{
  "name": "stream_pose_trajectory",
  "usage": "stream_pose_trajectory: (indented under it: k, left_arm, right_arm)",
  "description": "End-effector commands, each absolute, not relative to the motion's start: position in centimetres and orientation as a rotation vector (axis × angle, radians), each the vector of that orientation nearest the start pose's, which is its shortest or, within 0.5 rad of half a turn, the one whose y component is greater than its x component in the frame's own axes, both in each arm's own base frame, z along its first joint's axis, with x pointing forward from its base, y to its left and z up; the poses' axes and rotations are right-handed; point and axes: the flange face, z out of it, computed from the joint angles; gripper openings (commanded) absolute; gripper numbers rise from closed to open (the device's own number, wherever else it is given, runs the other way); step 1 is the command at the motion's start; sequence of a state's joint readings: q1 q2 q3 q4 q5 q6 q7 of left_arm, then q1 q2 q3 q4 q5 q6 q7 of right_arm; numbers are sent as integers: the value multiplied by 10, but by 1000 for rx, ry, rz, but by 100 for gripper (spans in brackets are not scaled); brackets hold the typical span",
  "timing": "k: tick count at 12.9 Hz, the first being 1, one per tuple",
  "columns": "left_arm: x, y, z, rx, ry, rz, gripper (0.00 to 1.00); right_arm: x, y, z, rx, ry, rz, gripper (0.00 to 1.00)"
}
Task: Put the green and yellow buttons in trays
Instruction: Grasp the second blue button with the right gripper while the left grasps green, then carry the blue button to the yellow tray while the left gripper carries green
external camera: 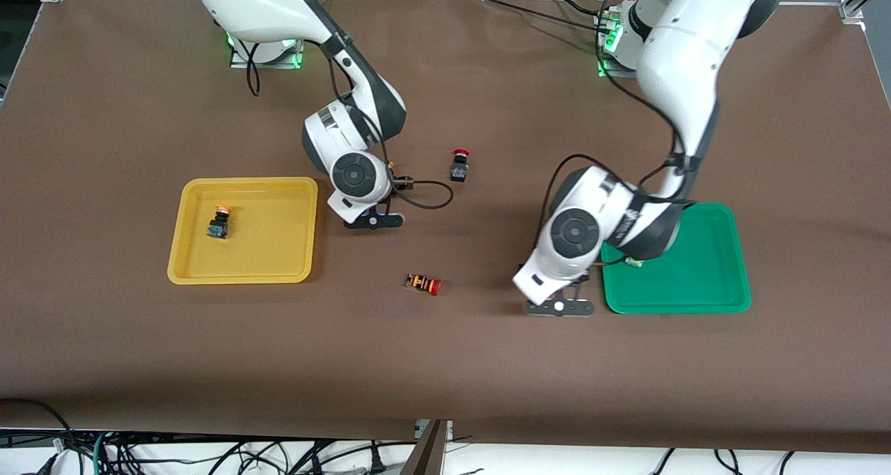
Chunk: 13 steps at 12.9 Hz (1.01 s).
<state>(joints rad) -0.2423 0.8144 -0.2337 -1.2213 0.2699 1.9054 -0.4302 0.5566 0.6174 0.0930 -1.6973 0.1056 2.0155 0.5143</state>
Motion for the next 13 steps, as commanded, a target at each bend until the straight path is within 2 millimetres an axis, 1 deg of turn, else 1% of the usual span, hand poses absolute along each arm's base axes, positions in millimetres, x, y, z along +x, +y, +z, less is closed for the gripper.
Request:
stream_pose_trajectory:
  k: [1,2,3,5,6,7,8,9,10,11,12,13]
  left_arm:
    - [690,-221,318,-2966,333,213,13]
    - [692,-200,323,-2954,382,245,13]
    - [695,-174,324,-2953,416,267,13]
    - [694,-126,309,-2945,473,331,13]
    - [693,-104,304,-2937,488,327,12]
    - [689,-91,299,-2918,532,307,12]
    - [685,-67,289,-2909,560,297,12]
    - [681,-41,277,-2907,603,264,12]
    - [673,-11,259,-2917,664,226,13]
    - [663,10,242,-2933,696,173,13]
    - [653,16,229,-2945,702,127,13]
    - [649,14,222,-2952,694,113,18]
  right_arm:
    - [492,398,218,-3186,-186,469,100]
    - [490,398,214,-3190,-197,465,100]
    - [487,396,209,-3190,-213,461,100]
    - [484,391,198,-3185,-254,414,100]
    - [482,390,193,-3179,-254,390,100]
    - [479,388,188,-3178,-254,383,100]
    - [478,387,187,-3178,-253,381,98]
    - [478,387,187,-3178,-251,381,81]
    - [479,387,187,-3177,-251,379,57]
    - [479,387,187,-3177,-251,379,38]
    - [480,387,188,-3176,-251,374,23]
    - [480,388,189,-3174,-249,371,10]
